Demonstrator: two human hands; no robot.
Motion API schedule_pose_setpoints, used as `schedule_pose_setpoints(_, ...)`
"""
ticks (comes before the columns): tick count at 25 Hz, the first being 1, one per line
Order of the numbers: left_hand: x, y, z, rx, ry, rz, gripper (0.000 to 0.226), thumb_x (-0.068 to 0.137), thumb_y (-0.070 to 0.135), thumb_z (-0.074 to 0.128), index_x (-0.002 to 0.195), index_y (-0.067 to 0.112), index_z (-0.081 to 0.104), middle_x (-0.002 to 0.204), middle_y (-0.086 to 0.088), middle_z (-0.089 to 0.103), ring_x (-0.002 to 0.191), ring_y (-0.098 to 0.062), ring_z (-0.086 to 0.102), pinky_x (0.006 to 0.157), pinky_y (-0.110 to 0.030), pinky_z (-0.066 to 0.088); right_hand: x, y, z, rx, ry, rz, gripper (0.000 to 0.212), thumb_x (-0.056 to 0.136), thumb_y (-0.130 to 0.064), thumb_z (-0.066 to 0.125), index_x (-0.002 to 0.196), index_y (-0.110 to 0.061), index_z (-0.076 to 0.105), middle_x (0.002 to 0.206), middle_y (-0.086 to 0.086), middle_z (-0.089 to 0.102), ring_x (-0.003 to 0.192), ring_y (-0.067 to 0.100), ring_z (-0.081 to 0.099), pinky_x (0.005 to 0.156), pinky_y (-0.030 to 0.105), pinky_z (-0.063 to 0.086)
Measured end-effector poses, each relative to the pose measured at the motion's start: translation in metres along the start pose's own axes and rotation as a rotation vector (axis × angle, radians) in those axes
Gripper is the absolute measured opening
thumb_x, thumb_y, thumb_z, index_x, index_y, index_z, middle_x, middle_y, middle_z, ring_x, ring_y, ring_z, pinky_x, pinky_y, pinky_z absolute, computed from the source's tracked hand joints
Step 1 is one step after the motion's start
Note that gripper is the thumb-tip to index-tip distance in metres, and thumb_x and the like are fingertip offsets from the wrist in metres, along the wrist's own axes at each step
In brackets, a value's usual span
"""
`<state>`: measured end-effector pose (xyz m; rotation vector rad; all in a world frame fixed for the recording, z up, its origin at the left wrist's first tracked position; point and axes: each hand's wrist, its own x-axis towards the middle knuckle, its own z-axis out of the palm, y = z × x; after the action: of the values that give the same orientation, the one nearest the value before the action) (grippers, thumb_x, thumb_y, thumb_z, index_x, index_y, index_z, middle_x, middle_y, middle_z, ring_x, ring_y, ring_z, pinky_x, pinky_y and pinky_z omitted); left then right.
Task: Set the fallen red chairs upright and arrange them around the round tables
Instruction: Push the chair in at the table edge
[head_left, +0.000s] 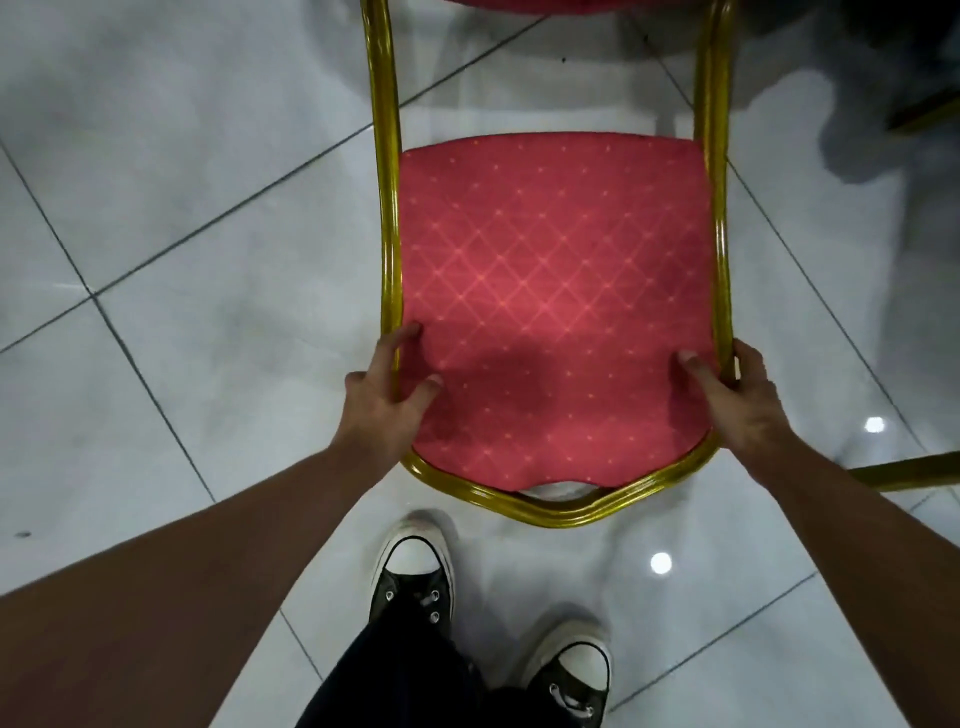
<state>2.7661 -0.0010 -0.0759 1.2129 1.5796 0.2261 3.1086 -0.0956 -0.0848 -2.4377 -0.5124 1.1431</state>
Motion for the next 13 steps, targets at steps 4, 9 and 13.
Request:
schedule_pose_setpoints(4,-0.083,0.035,-0.052,0.109,0.007,-0.036,0.065,0.088,0.05,0.068,0.138,0.069,0.032,0.133,-0.013,0.043,0.121,-0.033,0.053,0.106,-0.05,0.048,-0.094,-0.013,-0.04,-0.014,-0.04,0.017,0.076,0.078,-0.068,0.07,0.142,-0.041,0.039,0.113,0.001,0.063,0.098,0.025,0.062,0.086,0.036,0.05)
schedule_pose_setpoints(9,-0.213,0.134,-0.151,0.317,0.01,-0.151,0.065,0.088,0.053,0.065,0.143,0.062,0.032,0.128,-0.019,0.05,0.117,-0.041,0.057,0.106,-0.05,0.047,-0.264,-0.08,-0.116,-0.034,-0.055,0.09,0.075,0.08,-0.061,0.074,0.141,-0.036,0.039,0.125,0.011,0.061,0.108,0.033,0.062,0.099,0.046,0.051)
schedule_pose_setpoints(13,-0.319,0.224,-0.229,0.505,0.033,-0.139,0.058,0.09,0.048,0.063,0.144,0.045,0.042,0.123,-0.02,0.058,0.118,-0.041,0.054,0.106,-0.047,0.044,-0.385,-0.146,-0.183,-0.114,-0.086,0.121,0.079,0.082,-0.065,0.068,0.146,-0.028,0.04,0.134,0.016,0.054,0.12,0.04,0.057,0.103,0.053,0.048)
